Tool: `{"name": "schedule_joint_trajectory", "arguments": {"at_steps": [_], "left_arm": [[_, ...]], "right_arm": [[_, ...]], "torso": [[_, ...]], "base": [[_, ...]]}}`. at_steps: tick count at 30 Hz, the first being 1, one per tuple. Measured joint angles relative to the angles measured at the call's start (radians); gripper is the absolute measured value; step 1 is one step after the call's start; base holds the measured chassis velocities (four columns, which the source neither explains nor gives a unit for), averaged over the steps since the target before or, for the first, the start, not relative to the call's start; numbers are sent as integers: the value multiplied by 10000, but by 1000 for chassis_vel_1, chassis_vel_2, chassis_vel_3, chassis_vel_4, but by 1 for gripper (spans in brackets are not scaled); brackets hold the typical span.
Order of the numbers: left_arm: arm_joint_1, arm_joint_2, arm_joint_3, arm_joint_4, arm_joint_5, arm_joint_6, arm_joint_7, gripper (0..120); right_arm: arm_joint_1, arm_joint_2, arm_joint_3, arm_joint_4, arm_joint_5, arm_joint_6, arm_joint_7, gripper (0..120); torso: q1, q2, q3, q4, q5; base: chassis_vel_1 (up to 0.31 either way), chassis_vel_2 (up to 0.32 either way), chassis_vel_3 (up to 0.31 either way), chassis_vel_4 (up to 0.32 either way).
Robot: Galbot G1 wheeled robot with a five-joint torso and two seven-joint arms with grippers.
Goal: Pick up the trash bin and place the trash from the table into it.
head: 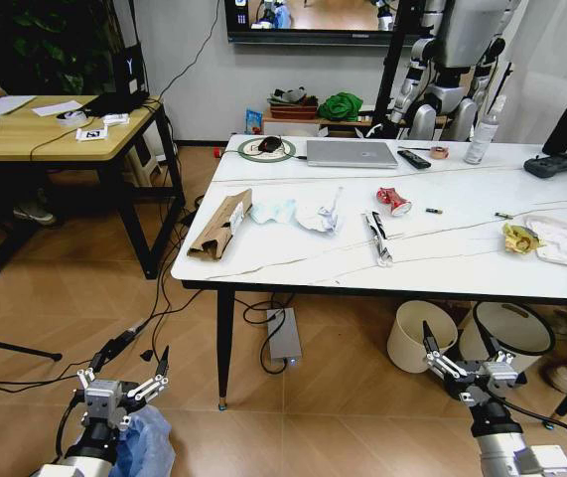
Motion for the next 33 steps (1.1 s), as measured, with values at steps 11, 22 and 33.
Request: {"name": "schedule_joint_trajectory", "arguments": {"at_steps": [11, 22, 33], "left_arm": [[-37, 5, -8, 45, -4, 22, -10, 100], [-28, -14, -15, 89, 6, 36, -13, 100], [-25, -34, -17, 109, 14, 45, -13, 100]], "right_arm": [[79, 11, -13, -84, -3, -14, -9, 100], [116, 27, -22, -137, -12, -15, -37, 100], [150, 41, -44, -177, -26, -16, -48, 100]], "torso": [[-192, -483, -291, 0, 0], [-389, -981, -594, -1, 0], [-575, -1444, -870, -1, 0]], "base": [[0, 0, 0, 0], [0, 0, 0, 0], [0, 0, 0, 0]]}}
